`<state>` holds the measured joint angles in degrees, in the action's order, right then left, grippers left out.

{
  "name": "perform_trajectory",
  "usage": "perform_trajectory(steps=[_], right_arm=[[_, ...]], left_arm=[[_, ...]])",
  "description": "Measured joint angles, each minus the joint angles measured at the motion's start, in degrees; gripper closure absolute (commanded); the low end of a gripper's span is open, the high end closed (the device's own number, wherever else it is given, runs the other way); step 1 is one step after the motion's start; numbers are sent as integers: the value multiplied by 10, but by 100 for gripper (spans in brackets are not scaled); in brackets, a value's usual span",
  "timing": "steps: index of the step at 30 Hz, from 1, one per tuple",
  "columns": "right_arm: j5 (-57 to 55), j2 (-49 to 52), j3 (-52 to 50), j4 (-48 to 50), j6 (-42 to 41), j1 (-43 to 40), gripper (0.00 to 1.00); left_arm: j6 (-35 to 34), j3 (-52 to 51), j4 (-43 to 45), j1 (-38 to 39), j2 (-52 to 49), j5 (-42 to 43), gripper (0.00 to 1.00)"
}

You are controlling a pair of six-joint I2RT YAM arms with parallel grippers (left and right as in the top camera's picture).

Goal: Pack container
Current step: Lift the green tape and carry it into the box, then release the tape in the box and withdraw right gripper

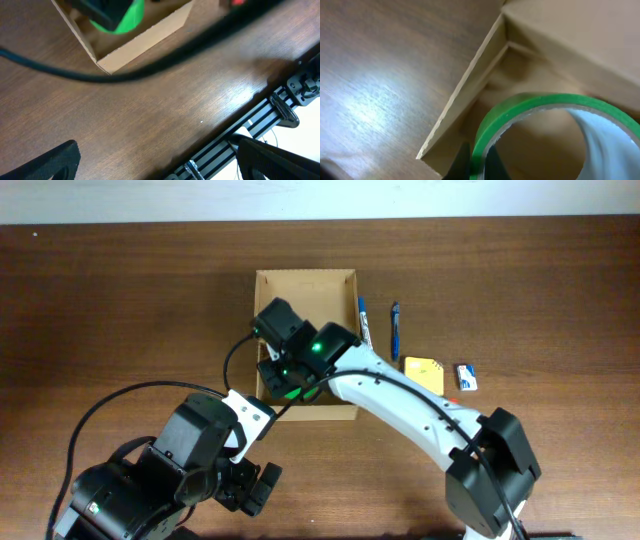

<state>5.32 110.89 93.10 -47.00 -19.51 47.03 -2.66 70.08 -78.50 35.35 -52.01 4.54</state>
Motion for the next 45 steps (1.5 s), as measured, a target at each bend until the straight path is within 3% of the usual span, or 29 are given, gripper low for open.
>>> perform_trajectory(steps=[15, 16, 18, 22, 38, 45], right_arm=[[2, 0, -41, 54, -4, 17, 96], [2, 0, -41, 54, -5, 18, 95], [2, 0, -41, 55, -9, 22, 77], [2, 0, -41, 56, -8, 25, 65], [2, -3, -41, 48, -10, 25, 64], [3, -56, -40, 9, -10, 5, 62]], left_arm=[[0, 0, 0, 0, 0, 0, 0], [0, 0, 0, 0, 0, 0, 0], [0, 0, 0, 0, 0, 0, 0], [0, 0, 0, 0, 0, 0, 0], [0, 0, 0, 0, 0, 0, 0], [0, 0, 0, 0, 0, 0, 0]])
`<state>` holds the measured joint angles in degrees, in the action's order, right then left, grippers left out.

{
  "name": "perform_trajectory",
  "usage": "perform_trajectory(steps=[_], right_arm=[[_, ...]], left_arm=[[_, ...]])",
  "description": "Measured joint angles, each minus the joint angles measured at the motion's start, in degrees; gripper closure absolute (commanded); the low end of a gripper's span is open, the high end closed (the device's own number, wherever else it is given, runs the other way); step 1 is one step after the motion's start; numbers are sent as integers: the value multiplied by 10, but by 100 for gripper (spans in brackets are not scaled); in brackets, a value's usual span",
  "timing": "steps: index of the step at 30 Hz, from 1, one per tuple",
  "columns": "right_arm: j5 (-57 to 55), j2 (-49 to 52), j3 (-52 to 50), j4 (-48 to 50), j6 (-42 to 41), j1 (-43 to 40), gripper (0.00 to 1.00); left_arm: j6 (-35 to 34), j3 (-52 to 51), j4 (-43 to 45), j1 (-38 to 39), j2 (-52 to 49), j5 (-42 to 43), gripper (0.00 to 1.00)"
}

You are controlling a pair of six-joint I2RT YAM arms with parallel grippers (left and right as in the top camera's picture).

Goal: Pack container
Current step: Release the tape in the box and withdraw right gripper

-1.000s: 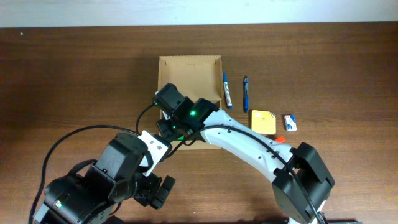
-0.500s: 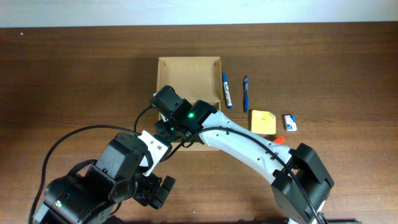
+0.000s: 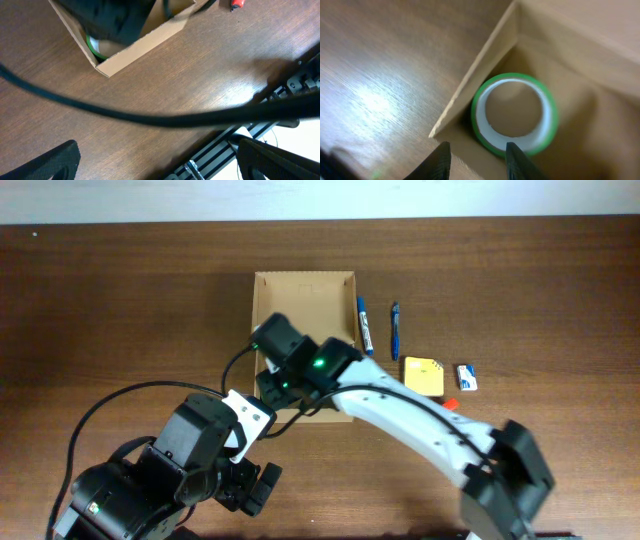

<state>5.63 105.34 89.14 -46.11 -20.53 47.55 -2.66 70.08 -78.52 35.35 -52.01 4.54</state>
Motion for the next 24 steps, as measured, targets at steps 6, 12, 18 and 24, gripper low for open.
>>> perform_trajectory(steps=[6, 12, 18, 24], right_arm=[[0, -71, 9, -40, 4, -57, 60], [-1, -116, 10, -80, 15, -119, 58], [-26, -144, 10, -143, 18, -193, 46], [-47, -150, 10, -176, 26, -271, 29]], left_arm=[[0, 0, 0, 0, 0, 0, 0], [0, 0, 0, 0, 0, 0, 0], [0, 0, 0, 0, 0, 0, 0], [0, 0, 0, 0, 0, 0, 0]])
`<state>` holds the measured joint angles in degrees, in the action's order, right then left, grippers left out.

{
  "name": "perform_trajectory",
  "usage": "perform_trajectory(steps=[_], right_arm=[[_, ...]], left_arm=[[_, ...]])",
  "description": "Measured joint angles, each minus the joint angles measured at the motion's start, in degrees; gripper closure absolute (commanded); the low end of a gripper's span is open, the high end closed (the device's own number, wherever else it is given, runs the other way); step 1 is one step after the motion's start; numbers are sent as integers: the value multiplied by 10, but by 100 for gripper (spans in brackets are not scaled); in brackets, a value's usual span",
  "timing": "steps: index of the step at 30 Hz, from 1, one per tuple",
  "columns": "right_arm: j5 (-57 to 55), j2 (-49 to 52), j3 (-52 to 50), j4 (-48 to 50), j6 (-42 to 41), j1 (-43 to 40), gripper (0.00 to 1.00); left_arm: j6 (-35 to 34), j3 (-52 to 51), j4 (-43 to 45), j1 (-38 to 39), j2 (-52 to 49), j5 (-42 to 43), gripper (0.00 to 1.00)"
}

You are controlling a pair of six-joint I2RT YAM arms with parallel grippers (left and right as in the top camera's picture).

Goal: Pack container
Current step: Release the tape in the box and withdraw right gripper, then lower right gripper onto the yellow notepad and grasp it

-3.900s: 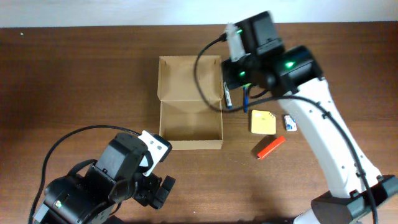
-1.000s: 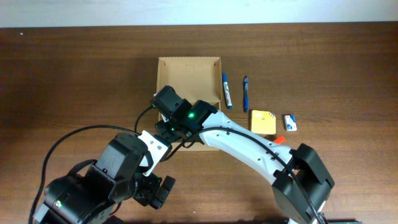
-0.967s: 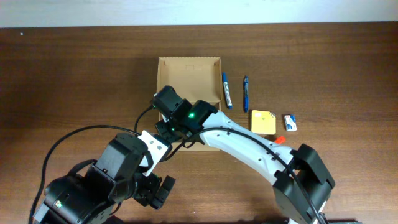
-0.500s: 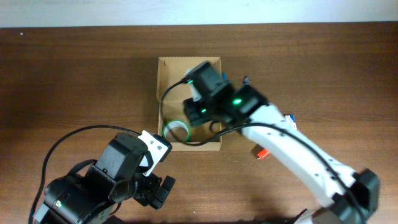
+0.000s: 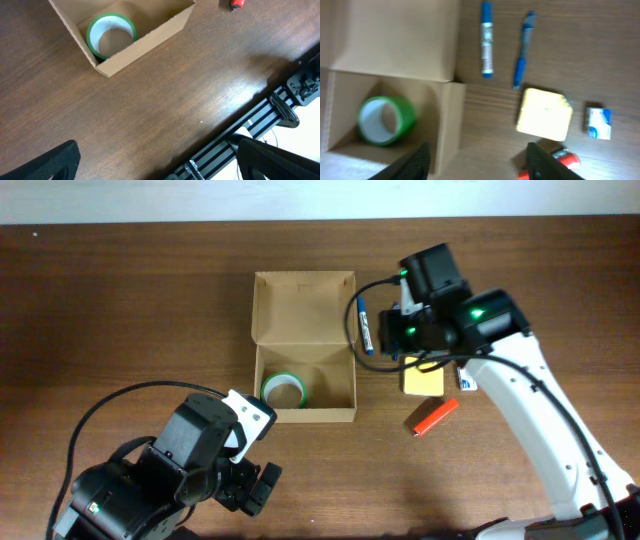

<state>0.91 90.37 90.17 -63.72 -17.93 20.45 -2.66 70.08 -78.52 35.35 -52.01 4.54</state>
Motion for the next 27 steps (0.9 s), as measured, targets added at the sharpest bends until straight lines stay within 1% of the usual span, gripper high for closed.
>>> perform_trajectory(steps=[3, 4, 7, 11, 15, 20, 24, 26, 27], right_arm=[[-4, 0, -1, -1, 4, -33, 17], [-5, 0, -3, -1, 6, -43, 16], [-8, 0, -17, 1, 12, -76, 16], [-10, 0, -58, 37, 26, -103, 16], [-11, 0, -103, 78, 43, -105, 15], [-10, 0, -168, 156, 50, -105, 16], [-10, 0, -210, 190, 51, -105, 15], [-10, 0, -227, 197, 51, -105, 13], [-10, 0, -233, 198, 51, -105, 10]], left_arm=[[0, 0, 0, 0, 0, 0, 0], [0, 0, 0, 0, 0, 0, 1], [0, 0, 0, 0, 0, 0, 0], [0, 0, 0, 0, 0, 0, 0], [0, 0, 0, 0, 0, 0, 0], [0, 0, 0, 0, 0, 0, 1], [0, 0, 0, 0, 0, 0, 0], [0, 0, 0, 0, 0, 0, 0], [0, 0, 0, 0, 0, 0, 0]])
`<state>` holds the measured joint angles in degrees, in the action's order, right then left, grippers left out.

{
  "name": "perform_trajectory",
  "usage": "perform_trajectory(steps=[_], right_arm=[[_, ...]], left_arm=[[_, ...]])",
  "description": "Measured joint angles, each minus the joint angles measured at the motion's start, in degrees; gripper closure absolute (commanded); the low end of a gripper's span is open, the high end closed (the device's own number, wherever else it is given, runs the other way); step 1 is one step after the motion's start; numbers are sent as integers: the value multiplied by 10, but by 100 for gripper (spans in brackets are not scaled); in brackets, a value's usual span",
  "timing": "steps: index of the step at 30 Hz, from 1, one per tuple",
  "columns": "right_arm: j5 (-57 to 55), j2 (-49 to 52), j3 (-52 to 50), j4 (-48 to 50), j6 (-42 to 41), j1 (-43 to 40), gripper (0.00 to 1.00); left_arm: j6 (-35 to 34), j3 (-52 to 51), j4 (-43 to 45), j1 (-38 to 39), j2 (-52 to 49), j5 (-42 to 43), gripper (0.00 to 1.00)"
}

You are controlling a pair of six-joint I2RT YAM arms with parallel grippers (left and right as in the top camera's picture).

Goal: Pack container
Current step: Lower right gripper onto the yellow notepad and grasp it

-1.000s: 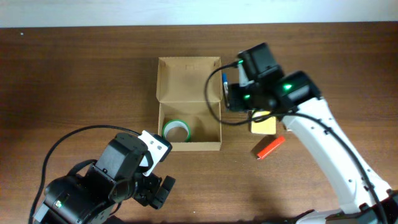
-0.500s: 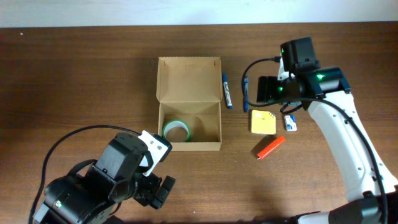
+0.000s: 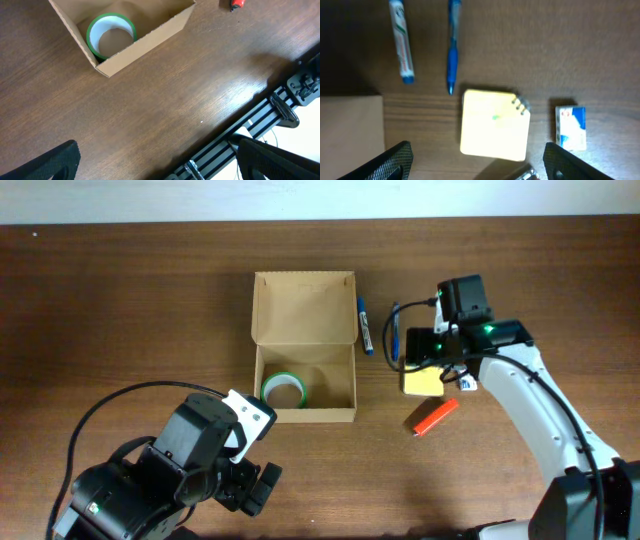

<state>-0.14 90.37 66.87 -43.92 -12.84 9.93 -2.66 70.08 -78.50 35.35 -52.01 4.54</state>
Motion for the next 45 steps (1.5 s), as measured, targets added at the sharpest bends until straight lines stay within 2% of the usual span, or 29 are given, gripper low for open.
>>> perform_trajectory(steps=[2, 10, 18, 26, 45], right_arm=[[0, 1, -10, 5, -1, 0, 6], [0, 46, -31, 14, -7, 0, 0], [0, 102, -33, 9, -44, 0, 1], [0, 106, -34, 18, -79, 0, 1], [-20, 109, -50, 65, -95, 0, 1]], left_arm=[[0, 0, 0, 0, 0, 0, 0], [0, 0, 0, 0, 0, 0, 0], [0, 0, 0, 0, 0, 0, 0], [0, 0, 0, 0, 0, 0, 0], [0, 0, 0, 0, 0, 0, 0]])
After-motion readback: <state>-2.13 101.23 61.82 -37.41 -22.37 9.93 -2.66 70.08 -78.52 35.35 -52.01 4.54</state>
